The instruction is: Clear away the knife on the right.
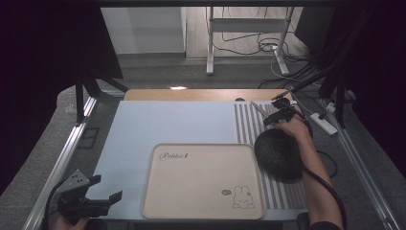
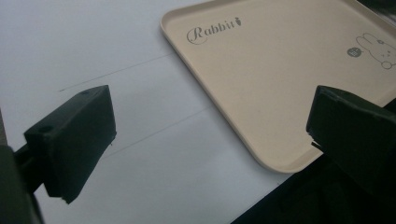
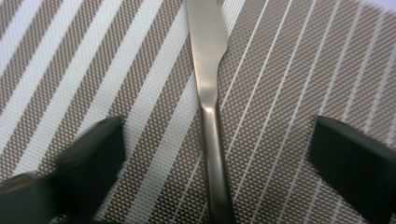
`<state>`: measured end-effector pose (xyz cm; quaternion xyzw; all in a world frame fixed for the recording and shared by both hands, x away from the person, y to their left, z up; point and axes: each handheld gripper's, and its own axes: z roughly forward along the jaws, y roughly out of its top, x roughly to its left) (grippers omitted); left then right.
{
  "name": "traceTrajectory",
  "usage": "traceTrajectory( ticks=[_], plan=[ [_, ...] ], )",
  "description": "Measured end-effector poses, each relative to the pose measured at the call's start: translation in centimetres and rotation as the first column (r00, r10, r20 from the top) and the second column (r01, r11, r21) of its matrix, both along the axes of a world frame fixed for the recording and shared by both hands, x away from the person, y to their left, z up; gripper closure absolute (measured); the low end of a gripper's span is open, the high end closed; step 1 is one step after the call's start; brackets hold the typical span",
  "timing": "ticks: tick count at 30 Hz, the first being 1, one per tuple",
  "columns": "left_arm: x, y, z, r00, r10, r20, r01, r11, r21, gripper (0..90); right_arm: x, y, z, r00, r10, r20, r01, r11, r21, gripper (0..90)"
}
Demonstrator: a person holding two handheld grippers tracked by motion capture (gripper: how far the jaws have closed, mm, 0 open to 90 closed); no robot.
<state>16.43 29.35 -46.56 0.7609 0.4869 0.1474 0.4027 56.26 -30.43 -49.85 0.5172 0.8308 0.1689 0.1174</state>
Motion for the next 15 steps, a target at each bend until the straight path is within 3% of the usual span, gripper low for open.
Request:
traceTrajectory(
  ticks=[1,3,6,9,10,11,15],
  plan=[
    [0.0,0.0,0.0,1.0,0.0,0.0,0.0,1.0,-0.001,2.4,0.1,-0.1,-0.2,0.9999,-0.001,-0.014,0.001,1.0,-0.001,16.1],
    [0.0,0.0,0.0,1.0,-0.002,0.0,0.002,1.0,0.0,2.4,0.0,-0.4,-0.2,0.9999,0.013,-0.009,-0.013,1.0,-0.029,24.1],
    [0.0,0.0,0.0,1.0,-0.002,0.0,0.002,1.0,0.0,2.5,-0.2,-1.0,0.1,0.9997,0.024,-0.009,-0.025,0.999,-0.029,38.4],
    [0.0,0.0,0.0,1.0,-0.003,-0.002,0.003,1.0,0.0,2.5,-0.5,-1.5,0.3,0.9983,0.057,-0.01,-0.057,0.998,-0.031,55.8],
    [0.0,0.0,0.0,1.0,-0.003,-0.002,0.003,1.0,0.0,2.5,-0.5,-1.7,0.4,0.9978,0.065,-0.016,-0.065,0.998,-0.011,63.3],
    [0.0,0.0,0.0,1.0,-0.003,-0.003,0.003,1.0,0.001,2.5,-0.6,-1.8,0.4,0.9973,0.073,-0.011,-0.073,0.997,-0.018,76.4],
    [0.0,0.0,0.0,1.0,-0.003,-0.002,0.003,1.0,0.004,2.6,-0.6,-2.0,0.5,0.9966,0.079,-0.026,-0.079,0.997,-0.005,79.8]
  ],
)
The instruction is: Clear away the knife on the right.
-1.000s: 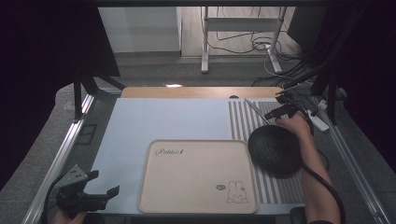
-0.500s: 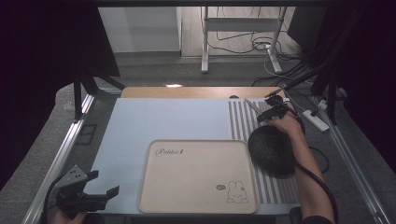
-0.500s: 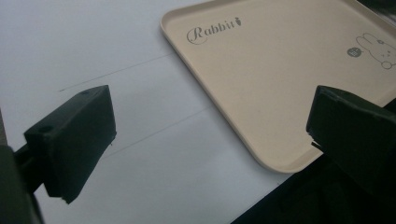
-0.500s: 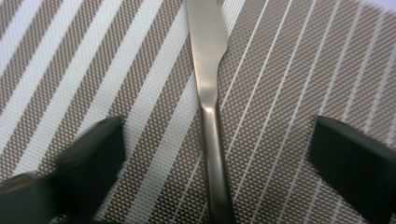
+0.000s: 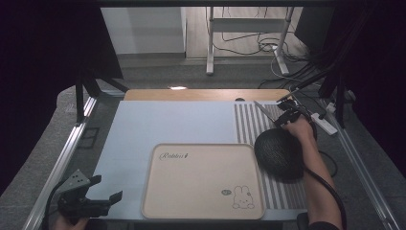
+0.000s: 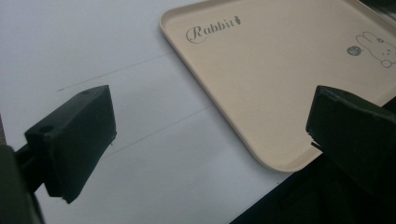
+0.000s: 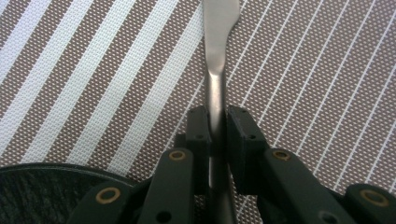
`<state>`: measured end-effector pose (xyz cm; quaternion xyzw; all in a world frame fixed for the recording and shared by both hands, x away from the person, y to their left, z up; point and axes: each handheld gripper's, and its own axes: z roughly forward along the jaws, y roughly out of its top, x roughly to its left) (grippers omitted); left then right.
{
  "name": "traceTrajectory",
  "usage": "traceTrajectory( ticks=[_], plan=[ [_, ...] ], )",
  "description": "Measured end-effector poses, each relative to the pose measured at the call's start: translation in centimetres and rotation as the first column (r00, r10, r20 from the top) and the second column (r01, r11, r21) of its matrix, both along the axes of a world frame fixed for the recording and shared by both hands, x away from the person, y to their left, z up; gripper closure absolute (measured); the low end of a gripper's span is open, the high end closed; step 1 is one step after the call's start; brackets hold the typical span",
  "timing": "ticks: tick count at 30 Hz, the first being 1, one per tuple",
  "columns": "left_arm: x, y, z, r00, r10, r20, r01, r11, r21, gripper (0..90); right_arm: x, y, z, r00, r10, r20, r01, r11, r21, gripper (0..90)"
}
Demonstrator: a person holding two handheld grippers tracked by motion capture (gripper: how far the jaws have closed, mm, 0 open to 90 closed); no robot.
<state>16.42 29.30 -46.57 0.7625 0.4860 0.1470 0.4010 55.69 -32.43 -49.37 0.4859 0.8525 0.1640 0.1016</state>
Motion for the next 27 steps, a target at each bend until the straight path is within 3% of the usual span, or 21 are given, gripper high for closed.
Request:
traceTrajectory(
  ticks=[5,7,19,27],
  plan=[
    [0.0,0.0,0.0,1.0,0.002,0.0,-0.002,1.0,-0.003,2.6,0.1,0.0,0.1,0.9988,0.049,-0.007,-0.049,0.999,-0.023,80.1],
    [0.0,0.0,0.0,1.0,0.001,-0.001,-0.001,1.0,-0.003,2.6,0.0,0.0,0.2,0.9979,0.064,0.015,-0.063,0.997,-0.047,80.2],
    [0.0,0.0,0.0,1.0,0.0,0.001,0.0,1.0,-0.002,2.6,-0.5,-4.2,1.5,0.9957,-0.056,0.074,0.056,0.998,-0.001,80.2],
    [0.1,0.0,0.0,1.0,0.002,-0.002,-0.002,1.0,-0.007,2.6,-1.3,-5.4,3.1,0.9902,-0.091,0.106,0.089,0.996,0.024,80.1]
  ],
)
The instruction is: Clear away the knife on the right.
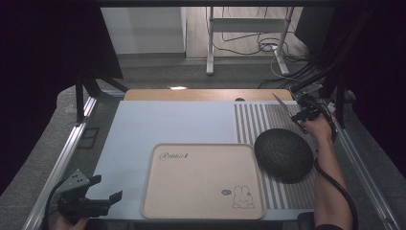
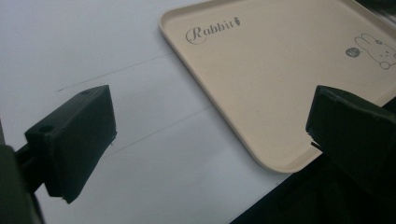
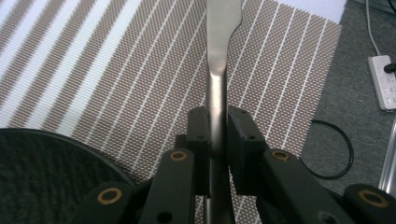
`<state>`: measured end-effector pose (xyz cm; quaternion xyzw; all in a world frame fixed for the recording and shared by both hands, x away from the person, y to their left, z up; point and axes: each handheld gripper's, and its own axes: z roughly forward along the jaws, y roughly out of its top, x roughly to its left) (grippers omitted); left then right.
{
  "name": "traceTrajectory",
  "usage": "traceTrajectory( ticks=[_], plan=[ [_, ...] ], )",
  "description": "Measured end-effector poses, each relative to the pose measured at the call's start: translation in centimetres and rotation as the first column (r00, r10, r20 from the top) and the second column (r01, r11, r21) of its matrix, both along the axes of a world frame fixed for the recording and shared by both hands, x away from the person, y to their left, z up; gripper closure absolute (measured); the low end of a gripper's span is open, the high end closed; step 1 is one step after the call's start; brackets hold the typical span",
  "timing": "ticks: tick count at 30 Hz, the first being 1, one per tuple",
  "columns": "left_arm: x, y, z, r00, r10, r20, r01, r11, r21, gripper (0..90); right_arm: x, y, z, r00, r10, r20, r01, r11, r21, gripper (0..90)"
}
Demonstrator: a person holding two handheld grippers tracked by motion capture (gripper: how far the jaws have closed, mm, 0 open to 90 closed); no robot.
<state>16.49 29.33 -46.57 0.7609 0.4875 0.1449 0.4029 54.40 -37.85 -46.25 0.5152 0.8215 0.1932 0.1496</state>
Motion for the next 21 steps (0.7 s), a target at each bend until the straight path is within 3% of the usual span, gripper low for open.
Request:
traceTrajectory(
  ticks=[7,21],
  plan=[
    [0.1,-0.1,0.0,1.0,-0.001,0.0,0.001,1.0,0.002,2.6,-1.1,1.3,0.7,0.9996,0.029,0.003,-0.029,0.998,0.047,80.1],
    [0.0,0.0,0.0,1.0,-0.006,0.006,0.006,1.0,0.002,2.6,-4.4,6.7,0.1,0.9897,0.142,-0.013,-0.142,0.989,0.043,80.1]
  ],
)
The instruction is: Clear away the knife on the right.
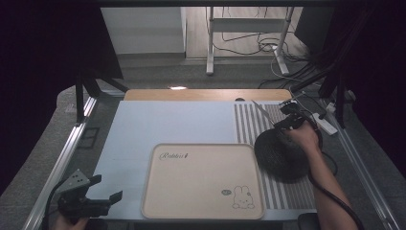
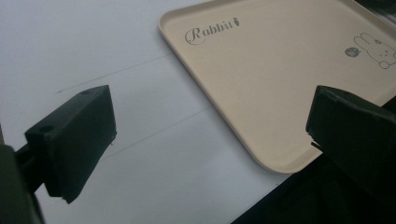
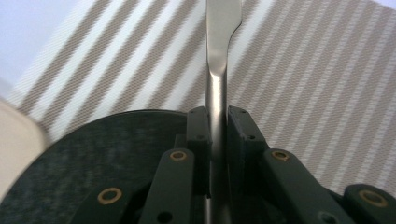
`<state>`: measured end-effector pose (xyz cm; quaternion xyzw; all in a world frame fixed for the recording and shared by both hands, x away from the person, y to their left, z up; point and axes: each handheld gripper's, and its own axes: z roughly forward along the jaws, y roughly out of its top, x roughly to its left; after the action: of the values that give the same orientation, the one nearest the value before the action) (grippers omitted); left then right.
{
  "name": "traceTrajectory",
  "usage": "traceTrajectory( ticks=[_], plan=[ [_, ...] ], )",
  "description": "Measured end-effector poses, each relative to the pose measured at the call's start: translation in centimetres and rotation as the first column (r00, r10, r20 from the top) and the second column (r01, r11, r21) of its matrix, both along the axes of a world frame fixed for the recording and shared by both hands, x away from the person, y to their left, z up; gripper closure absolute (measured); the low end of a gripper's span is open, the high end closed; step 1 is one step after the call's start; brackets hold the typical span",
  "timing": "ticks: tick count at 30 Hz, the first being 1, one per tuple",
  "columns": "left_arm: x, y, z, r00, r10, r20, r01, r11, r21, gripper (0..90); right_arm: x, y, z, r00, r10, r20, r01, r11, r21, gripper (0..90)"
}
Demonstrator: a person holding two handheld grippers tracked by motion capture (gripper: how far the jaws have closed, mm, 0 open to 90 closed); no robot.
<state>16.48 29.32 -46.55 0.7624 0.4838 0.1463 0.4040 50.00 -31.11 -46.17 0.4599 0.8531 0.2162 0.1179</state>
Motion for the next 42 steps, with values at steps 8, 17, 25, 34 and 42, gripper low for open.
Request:
traceTrajectory(
  ticks=[8,17,25,34,42],
  plan=[
    [0.0,0.0,0.0,1.0,-0.003,0.001,0.003,1.0,0.002,2.6,-2.4,2.7,-0.5,0.9982,0.059,-0.012,-0.059,0.998,-0.012,80.1],
    [0.0,-0.1,0.0,1.0,-0.005,0.003,0.005,1.0,0.005,2.6,-5.5,5.3,-0.6,0.9899,0.141,-0.015,-0.141,0.99,-0.011,80.1],
    [0.0,-0.1,0.0,1.0,-0.006,0.002,0.006,1.0,0.007,2.6,-9.0,7.7,-0.6,0.978,0.208,-0.021,-0.208,0.978,-0.014,80.1],
    [0.0,-0.2,0.0,1.0,-0.01,0.001,0.01,0.9998,0.016,2.6,-12.8,9.6,-0.6,0.9603,0.277,-0.028,-0.278,0.961,-0.005,80.1],
    [0.1,-0.2,0.0,0.9999,-0.011,0.0,0.011,0.9998,0.017,2.6,-15.8,11.0,-1.0,0.9482,0.316,-0.037,-0.316,0.949,-0.013,80.1]
  ],
)
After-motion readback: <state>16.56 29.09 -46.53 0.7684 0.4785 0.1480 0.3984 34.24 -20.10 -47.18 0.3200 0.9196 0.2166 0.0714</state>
